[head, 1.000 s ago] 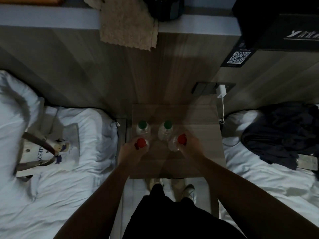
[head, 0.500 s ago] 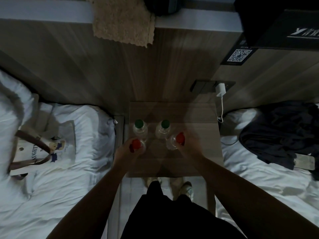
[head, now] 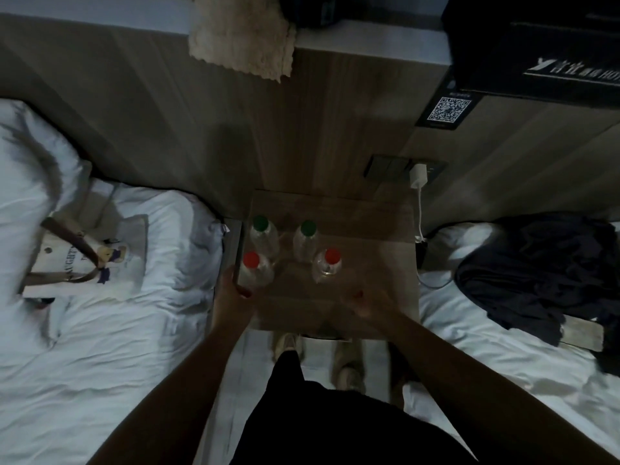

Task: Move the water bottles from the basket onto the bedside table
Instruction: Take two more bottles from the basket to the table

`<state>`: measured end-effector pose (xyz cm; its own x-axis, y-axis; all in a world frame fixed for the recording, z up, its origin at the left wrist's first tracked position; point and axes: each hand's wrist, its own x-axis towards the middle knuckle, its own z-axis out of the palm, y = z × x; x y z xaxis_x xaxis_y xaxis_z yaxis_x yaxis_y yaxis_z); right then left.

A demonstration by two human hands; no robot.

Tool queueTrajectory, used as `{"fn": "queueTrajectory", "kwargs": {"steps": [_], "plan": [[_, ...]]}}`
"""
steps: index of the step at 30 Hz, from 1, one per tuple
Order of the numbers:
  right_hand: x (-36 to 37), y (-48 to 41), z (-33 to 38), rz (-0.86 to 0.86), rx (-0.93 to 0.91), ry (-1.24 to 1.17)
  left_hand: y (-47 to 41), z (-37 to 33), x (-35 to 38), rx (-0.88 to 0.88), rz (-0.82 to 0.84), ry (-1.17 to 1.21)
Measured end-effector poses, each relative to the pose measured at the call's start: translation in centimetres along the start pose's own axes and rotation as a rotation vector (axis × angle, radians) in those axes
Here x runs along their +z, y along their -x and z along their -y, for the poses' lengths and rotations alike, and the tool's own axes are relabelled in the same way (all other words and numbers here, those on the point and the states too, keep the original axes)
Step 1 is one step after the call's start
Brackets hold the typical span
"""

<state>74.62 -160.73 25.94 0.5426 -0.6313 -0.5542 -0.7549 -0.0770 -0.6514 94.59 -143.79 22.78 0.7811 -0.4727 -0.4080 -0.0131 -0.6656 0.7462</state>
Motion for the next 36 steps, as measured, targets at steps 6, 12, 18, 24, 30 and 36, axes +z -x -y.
{"fn": "queueTrajectory", "kwargs": {"steps": [6, 12, 18, 24, 30, 36], "plan": [[-0.8, 4.3, -5.0, 0.174, 0.059, -0.053, 8.2, 3.3, 2.5, -0.179, -0.022, 0.026], [-2.9, 7.3, -9.5, 0.381, 0.057, -0.019, 19.3, 4.6, 4.8, -0.258, -0.116, 0.068], [-4.6, 11.1, -10.4, 0.416, -0.098, 0.059, 28.5, 4.2, 5.9, -0.3, -0.2, 0.127], [-2.1, 13.1, -9.0, 0.54, -0.246, 0.195, 35.6, 3.8, 5.6, -0.305, -0.377, 0.213], [1.5, 16.3, -7.4, 0.699, -0.353, 0.413, 43.3, 6.0, 5.5, -0.401, -0.522, 0.244], [6.5, 22.2, -6.6, 0.778, -0.457, 0.628, 52.1, 10.5, 6.0, -0.511, -0.641, 0.301]]}}
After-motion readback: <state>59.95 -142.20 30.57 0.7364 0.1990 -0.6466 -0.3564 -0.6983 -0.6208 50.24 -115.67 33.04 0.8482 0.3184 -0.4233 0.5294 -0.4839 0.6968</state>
